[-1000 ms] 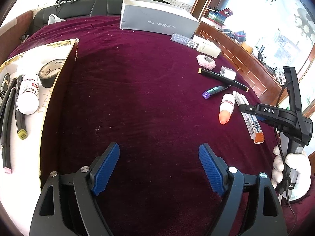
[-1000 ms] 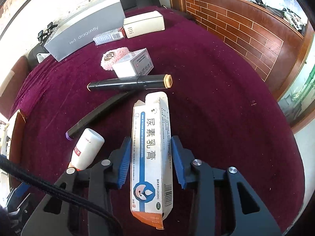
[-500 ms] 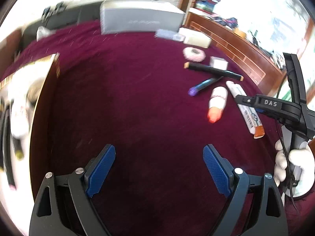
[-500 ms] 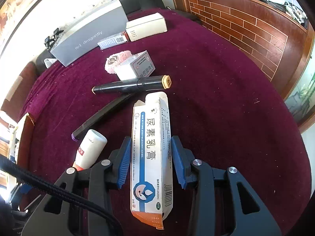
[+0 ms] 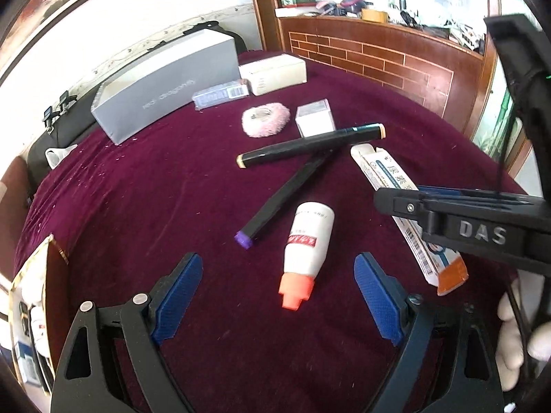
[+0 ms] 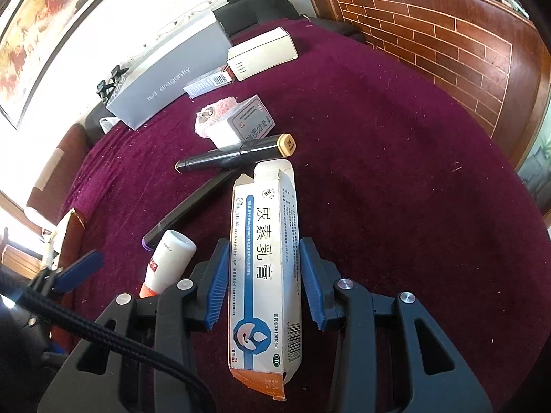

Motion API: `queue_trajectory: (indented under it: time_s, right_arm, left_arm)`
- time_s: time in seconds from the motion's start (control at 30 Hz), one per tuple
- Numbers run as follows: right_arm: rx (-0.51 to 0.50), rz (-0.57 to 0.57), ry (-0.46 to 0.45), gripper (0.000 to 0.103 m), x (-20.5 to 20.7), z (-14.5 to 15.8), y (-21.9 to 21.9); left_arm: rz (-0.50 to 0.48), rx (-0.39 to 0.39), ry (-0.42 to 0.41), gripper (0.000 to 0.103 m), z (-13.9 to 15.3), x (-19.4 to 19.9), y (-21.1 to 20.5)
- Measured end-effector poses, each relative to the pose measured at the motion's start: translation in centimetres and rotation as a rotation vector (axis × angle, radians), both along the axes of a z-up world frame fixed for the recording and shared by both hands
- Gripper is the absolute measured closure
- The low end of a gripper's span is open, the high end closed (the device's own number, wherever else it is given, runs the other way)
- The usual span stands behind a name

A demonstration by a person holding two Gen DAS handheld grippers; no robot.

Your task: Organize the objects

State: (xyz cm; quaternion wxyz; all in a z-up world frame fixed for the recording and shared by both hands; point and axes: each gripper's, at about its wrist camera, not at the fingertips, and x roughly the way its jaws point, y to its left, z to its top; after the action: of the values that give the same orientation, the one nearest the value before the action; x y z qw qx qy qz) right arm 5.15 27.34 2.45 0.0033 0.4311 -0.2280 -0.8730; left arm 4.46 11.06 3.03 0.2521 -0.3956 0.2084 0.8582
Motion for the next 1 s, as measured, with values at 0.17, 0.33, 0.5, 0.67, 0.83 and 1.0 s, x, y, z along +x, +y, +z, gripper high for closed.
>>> queue_trajectory:
  time_s: [0.17,0.33,0.5,0.67,0.83,1.0]
  right_arm:
    - [-0.021,0.008,0.008,0.066,0.1,0.0,0.3]
    - [-0.038,0.008,0.015,0.065,0.3,-0.1,0.4]
    - [-0.022,0.012,0.016,0.064,0.2,0.0,0.2]
    - [-0.017,0.013,0.019,0.063,0.2,-0.1,0.2]
    - [-0.007,0.012,0.023,0.063,0.3,-0.1,0.1]
    - [0.012,0.014,0.025,0.061,0.3,0.0,-0.2]
  left_arm:
    - [-0.007,-0.014,-0.042,0.047,-0.9,-0.7,0.8]
    - [-0.007,-0.007,-0.069,0.070,-1.3,-0.7,0.9]
    - [-0.020,-0.007,-0.066,0.081,-1.1,-0.2,1.1]
    - [-0.016,0.000,-0.070,0.081,-1.0,0.0,0.5]
    - [-0.011,0.010,-0.083,0.081,-0.8,0.3,-0.5]
    - [-0.002,0.015,-0.100,0.081,-1.1,0.1,-0.4]
